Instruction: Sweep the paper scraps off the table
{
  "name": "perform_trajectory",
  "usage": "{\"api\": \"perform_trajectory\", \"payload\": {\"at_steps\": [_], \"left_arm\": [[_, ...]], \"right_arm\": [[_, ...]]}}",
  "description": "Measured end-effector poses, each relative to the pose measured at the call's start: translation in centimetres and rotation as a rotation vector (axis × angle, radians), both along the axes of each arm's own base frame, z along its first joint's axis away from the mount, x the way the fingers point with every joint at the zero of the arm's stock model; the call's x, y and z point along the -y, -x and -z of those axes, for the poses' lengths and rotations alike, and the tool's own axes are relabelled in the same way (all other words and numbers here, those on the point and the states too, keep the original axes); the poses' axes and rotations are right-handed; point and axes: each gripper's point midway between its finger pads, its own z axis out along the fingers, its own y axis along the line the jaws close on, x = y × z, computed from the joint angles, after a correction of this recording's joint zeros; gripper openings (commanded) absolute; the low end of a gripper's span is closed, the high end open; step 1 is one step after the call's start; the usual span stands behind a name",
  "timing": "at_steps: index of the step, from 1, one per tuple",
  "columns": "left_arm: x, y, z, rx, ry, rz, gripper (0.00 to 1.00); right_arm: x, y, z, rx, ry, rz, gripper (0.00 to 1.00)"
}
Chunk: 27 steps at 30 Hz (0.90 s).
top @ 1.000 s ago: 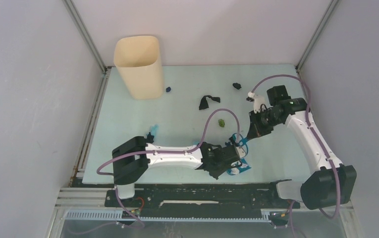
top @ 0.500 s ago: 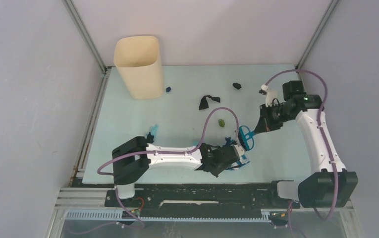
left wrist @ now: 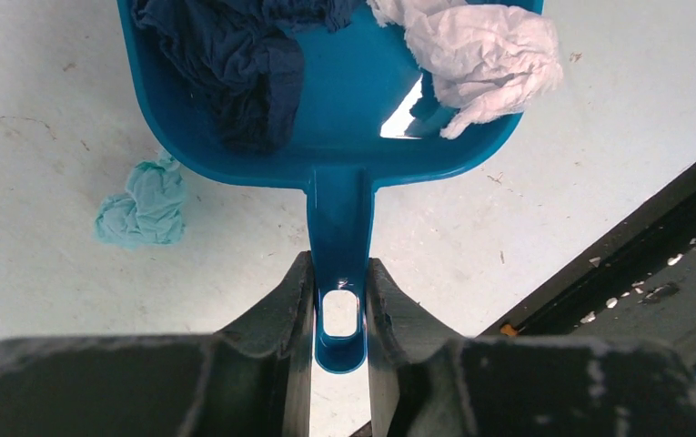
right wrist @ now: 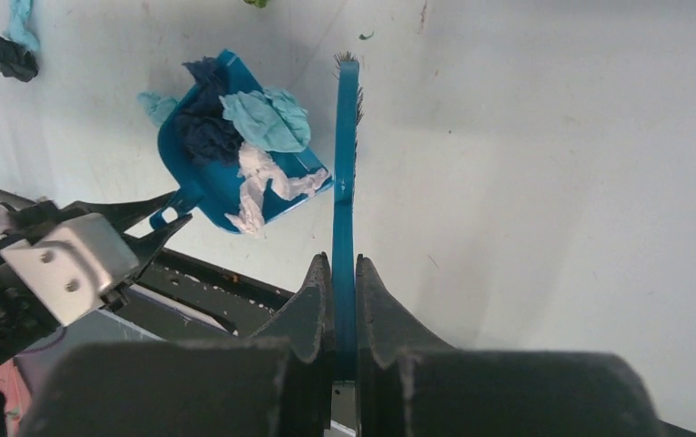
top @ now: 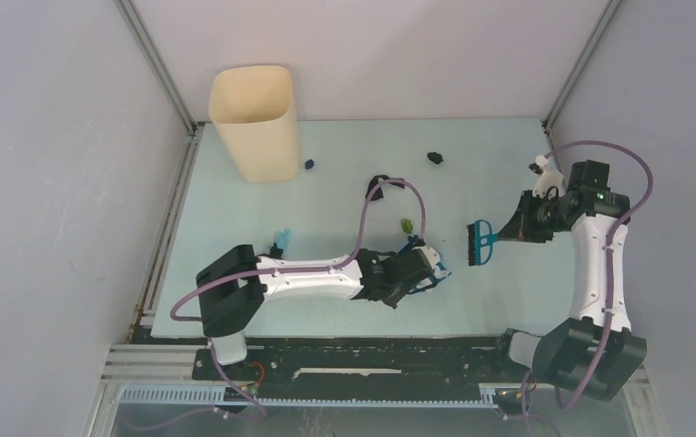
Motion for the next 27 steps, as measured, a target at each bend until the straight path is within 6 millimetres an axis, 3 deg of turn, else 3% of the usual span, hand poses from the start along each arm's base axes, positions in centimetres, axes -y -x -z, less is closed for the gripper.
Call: {"api": "perform_trajectory", "payload": {"at_steps": [7, 14, 22, 27], "left_arm": [[1.2, -1.3, -2.9, 0.034, 0.137, -0.041, 0.0], [1.8, -6.1, -4.5, 0.083, 0.277, -0.171, 0.0], [3.1, -6.5, -6.3, 0.098, 0.319, -0.172, 0.0], [2.7, -8.1, -7.6, 0.11, 0.328, -0.204, 0.0]], "right_arm": [[0.2, 1.0, 1.0, 0.022, -0.038, 0.055, 0.0], [0.3, 0.6, 2.1, 0.031, -0.057, 0.081, 0.0], [0.2, 0.2, 2.7, 0.039, -0.078, 0.088, 0.0], [-0.1, 0.0, 3.7, 0.057, -0.112, 0.076, 0.0]]}}
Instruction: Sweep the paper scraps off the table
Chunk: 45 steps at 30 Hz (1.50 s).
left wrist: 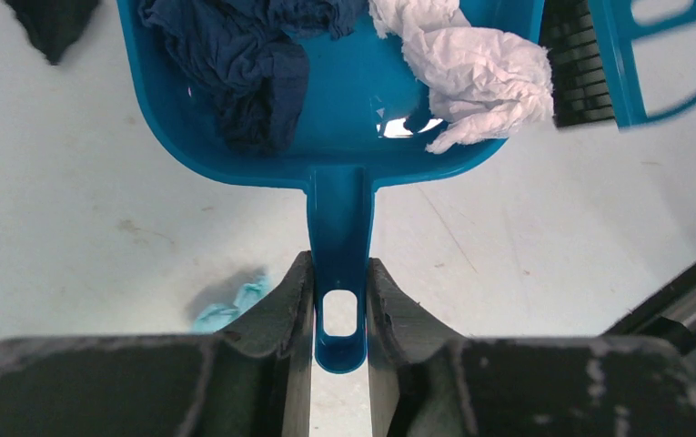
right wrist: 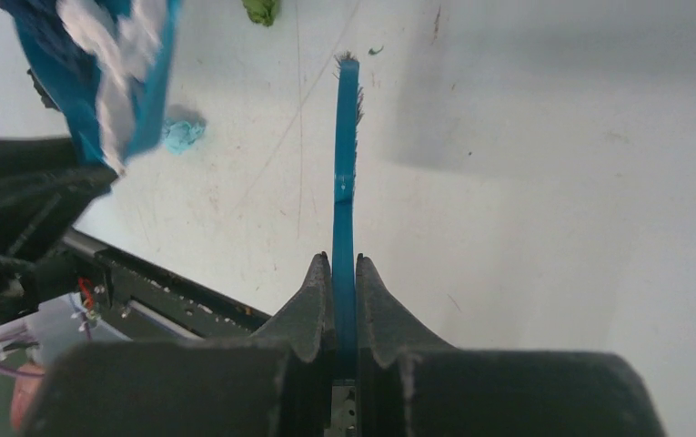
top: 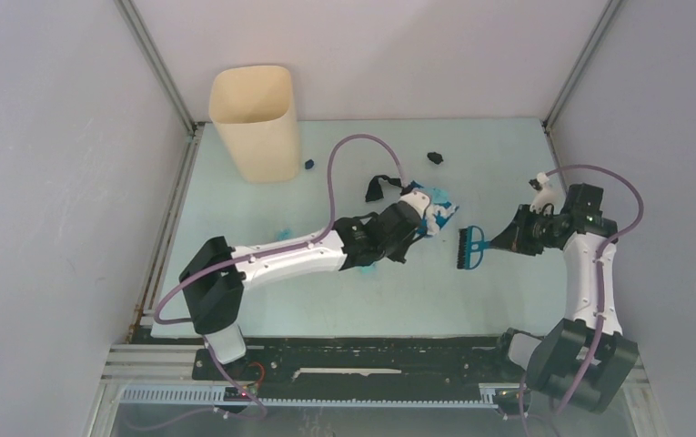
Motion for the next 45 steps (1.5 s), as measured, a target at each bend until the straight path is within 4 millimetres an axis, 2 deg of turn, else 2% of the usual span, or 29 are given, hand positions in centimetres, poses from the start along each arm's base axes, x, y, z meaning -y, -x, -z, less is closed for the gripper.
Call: {"api": "perform_trajectory", "payload": {"at_steps": [6, 14, 17, 27, 36, 40, 45], "left_arm": [[-2.3, -3.4, -1.9, 0.005, -0.017, -0.076, 0.0], [-4.8, -8.0, -6.6, 0.036, 0.013, -0.168, 0.0], [-5.8, -9.6, -7.8, 0.048, 0.015, -0.198, 0.0], [-11.1, -14.9, -9.4, 0.05, -0.017, -0.331, 0.0], [-14.1, -18.9, -13.9, 0.094, 0.043, -0.412, 0.0], [-16.1, -20.6, -15.6, 0.111, 0.089, -0.455, 0.0], [-18.9, -22.2, -15.8, 0.069, 0.161, -0.511, 0.0]], "right_arm": [[-0.4, -0.3, 1.2, -0.029, -0.059, -0.014, 0.0], [-0.4, -1.2, 1.4, -0.013, -0.083, -0.023, 0.0], [-0.3, -1.3, 1.5, -0.012, -0.081, -0.023, 0.0], [-0.2, -1.5, 1.7, -0.009, -0.053, -0.028, 0.0], [0.1, -1.5, 1.9, -0.008, -0.028, -0.028, 0.0], [0.2, -1.5, 1.9, -0.004, -0.021, -0.027, 0.0], [0.3, -1.5, 1.9, -0.005, -0.019, -0.023, 0.0]]}}
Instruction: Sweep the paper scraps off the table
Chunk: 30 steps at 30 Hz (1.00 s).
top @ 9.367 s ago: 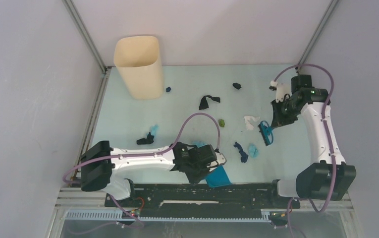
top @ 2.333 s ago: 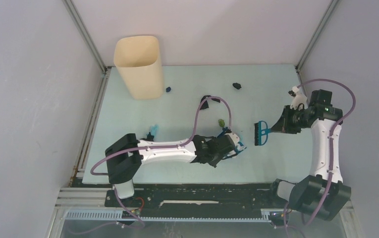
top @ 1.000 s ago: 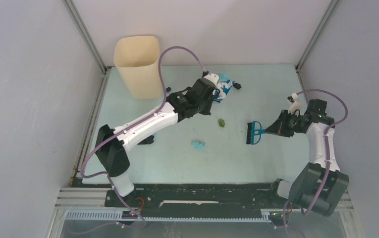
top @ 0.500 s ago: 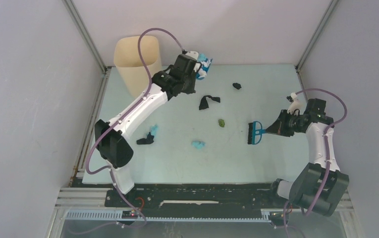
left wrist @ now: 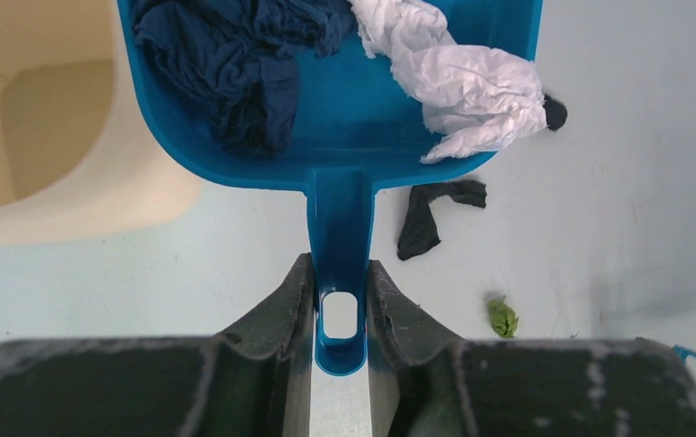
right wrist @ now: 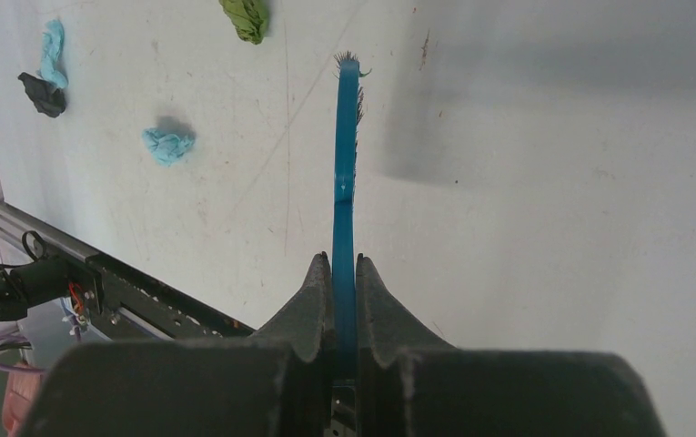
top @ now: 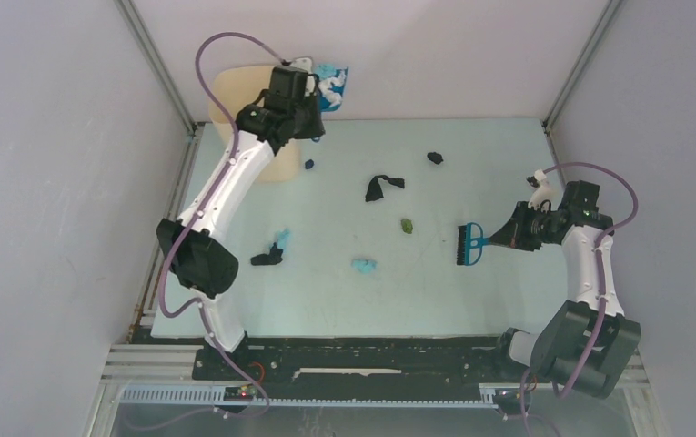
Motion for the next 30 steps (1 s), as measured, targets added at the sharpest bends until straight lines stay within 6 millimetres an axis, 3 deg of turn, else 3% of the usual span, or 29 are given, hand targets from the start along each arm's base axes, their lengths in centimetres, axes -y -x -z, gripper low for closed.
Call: {"api": "perform_trajectory", "payload": {"at_steps": [8, 16, 20, 26, 30], "left_arm": [[-4.3, -1.1, 1.6, -0.048, 0.153, -0.085, 0.0], [-6.7, -0.3, 0.2, 0.006, 0.434, -0.113, 0.0], [-8.4, -1.1, -0.6, 0.05, 0.635, -0.138, 0.0], [-9.1, -1.8, -1.1, 0.085, 0.984, -0.118, 0.0], [-9.0, -1.8, -3.1, 0.121, 1.204, -0.066, 0.0]], "right_arm": [[0.0, 0.0, 0.0, 0.0, 0.002, 0.001, 0.0], [0.2, 0.0, 0.1, -0.004, 0.011, 0.006, 0.0], [0.2, 0.0, 0.1, -0.004, 0.013, 0.007, 0.0], [0.3, 0.0, 0.1, -0.004, 0.013, 0.009, 0.0], [0.4, 0.0, 0.1, -0.004, 0.013, 0.013, 0.0]]}}
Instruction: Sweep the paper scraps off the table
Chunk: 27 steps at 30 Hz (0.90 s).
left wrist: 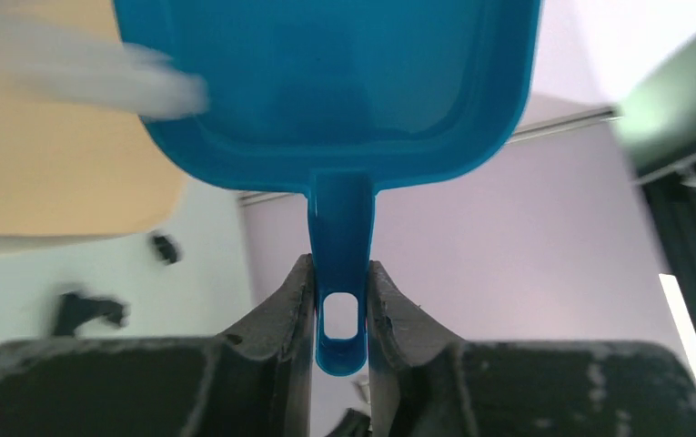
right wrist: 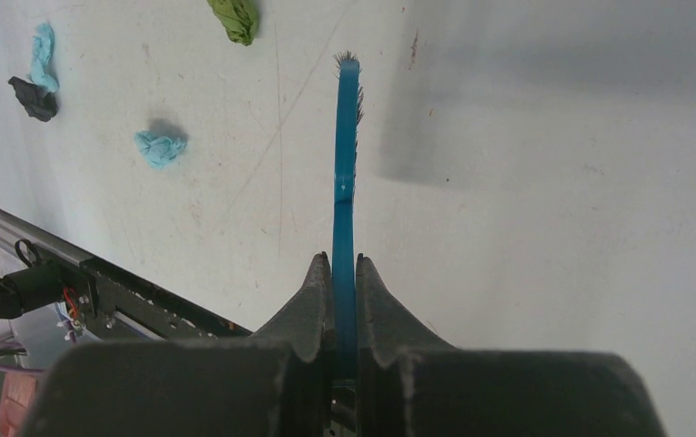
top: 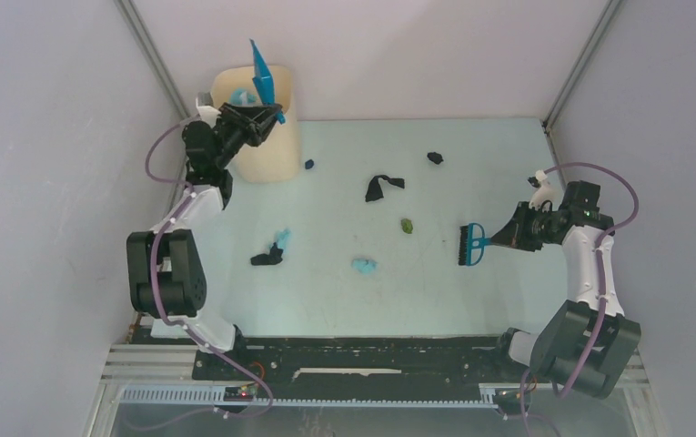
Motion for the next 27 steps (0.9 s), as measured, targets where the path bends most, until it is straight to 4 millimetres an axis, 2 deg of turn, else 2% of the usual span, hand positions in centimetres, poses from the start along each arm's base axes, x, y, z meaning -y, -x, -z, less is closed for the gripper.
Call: {"api": "perform_trajectory", "payload": {"at_steps": [4, 6, 10, 17, 27], "left_arm": [[-0.3, 0.3, -3.1, 0.115, 0.248, 0.048, 0.0], [-0.6, 0.2, -4.0, 0.158, 0.36, 0.078, 0.0], [-1.2, 0.2, -2.6, 0.134, 0.51, 0.107, 0.0], [-1.4, 1.6, -4.3, 0.189, 0.58, 0.153, 0.0], [-1.2, 2.6, -5.5, 0.21, 0.578, 0.175, 0.0]], "right_arm": [[0.0, 0.0, 0.0, 0.0, 0.0, 0.0, 0.0], [0.0, 0.0, 0.0, 0.0, 0.0, 0.001, 0.0], [0.0, 0.0, 0.0, 0.0, 0.0, 0.001, 0.0], [0.0, 0.0, 0.0, 0.0, 0.0, 0.001, 0.0], [0.1, 0.0, 0.0, 0.0, 0.0, 0.002, 0.0]]}}
